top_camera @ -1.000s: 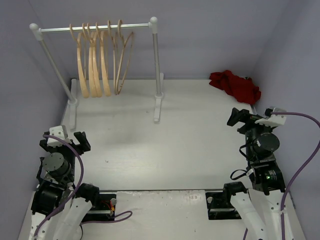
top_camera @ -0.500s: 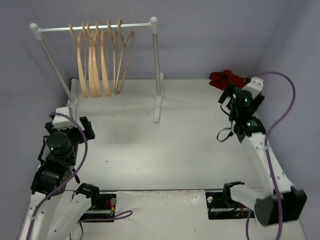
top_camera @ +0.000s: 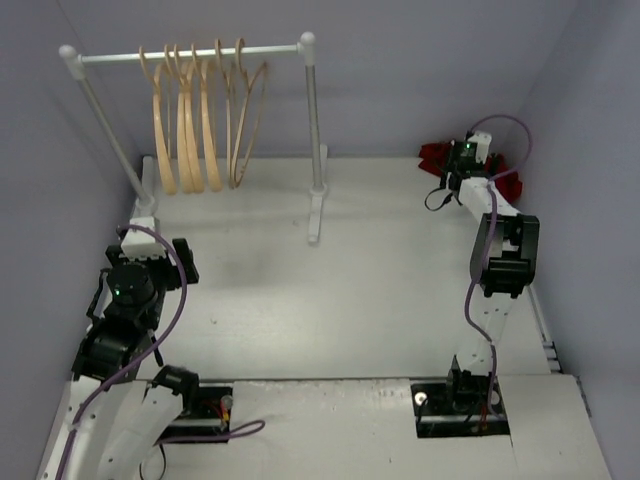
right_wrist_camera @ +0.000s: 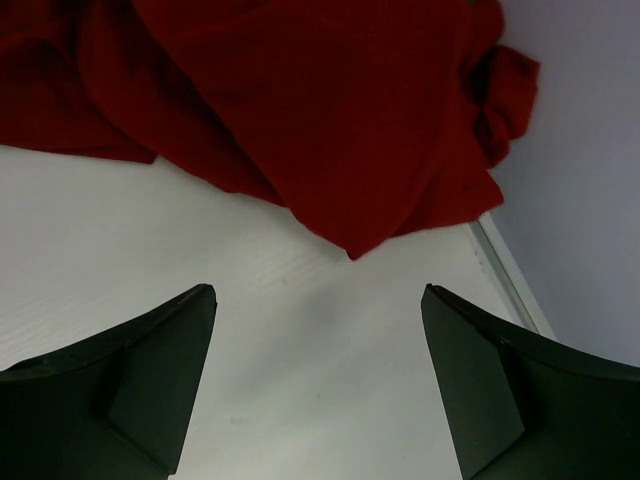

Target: Place the t-shirt on the hanger

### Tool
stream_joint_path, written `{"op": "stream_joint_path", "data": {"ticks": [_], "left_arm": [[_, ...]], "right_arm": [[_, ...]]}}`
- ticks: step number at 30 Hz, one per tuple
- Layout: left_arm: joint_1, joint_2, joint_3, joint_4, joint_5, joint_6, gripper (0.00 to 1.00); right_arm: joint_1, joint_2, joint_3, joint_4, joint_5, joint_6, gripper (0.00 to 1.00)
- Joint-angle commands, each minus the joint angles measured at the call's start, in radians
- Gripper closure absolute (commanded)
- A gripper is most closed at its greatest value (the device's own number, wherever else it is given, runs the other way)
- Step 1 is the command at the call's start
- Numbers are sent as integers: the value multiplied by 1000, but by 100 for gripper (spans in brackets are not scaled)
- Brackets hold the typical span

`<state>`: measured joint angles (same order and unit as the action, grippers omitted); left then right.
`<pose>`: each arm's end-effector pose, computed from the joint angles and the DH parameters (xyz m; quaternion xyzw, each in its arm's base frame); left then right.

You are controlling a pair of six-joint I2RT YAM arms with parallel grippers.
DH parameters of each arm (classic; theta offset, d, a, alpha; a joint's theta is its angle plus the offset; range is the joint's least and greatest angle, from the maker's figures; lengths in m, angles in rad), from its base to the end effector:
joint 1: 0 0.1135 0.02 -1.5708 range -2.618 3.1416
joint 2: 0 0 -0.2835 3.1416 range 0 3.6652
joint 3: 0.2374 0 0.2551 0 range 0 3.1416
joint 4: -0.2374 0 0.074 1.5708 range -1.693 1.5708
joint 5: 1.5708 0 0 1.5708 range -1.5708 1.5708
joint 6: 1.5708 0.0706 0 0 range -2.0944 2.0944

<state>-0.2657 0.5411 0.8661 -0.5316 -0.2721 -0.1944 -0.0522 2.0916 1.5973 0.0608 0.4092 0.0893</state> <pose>0.1321 -0.0163 0.3664 -0.0580 0.7716 -0.0399 0.6322 0.5315 -0.0559 0.2363 0.1675 0.8153 -0.1614 0.5303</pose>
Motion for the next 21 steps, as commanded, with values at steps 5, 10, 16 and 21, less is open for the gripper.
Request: {"op": "stream_joint_path", "data": {"ticks": [5,10,16,21], "left_arm": [[-18,5,4,73,56,-5,21],[-20,-1,5,71,62,-5,21],[-20,-1,11,75,114,-2,21],[-20,5,10,75,114,0,21]], "right_arm": [[-60,143,167,76,-64,-138,20],[-87,204,188,82,-74,-190,20],[-114,263,194,88,-65,-264,20],[-152,275,194,95,-152,-255,41]]}}
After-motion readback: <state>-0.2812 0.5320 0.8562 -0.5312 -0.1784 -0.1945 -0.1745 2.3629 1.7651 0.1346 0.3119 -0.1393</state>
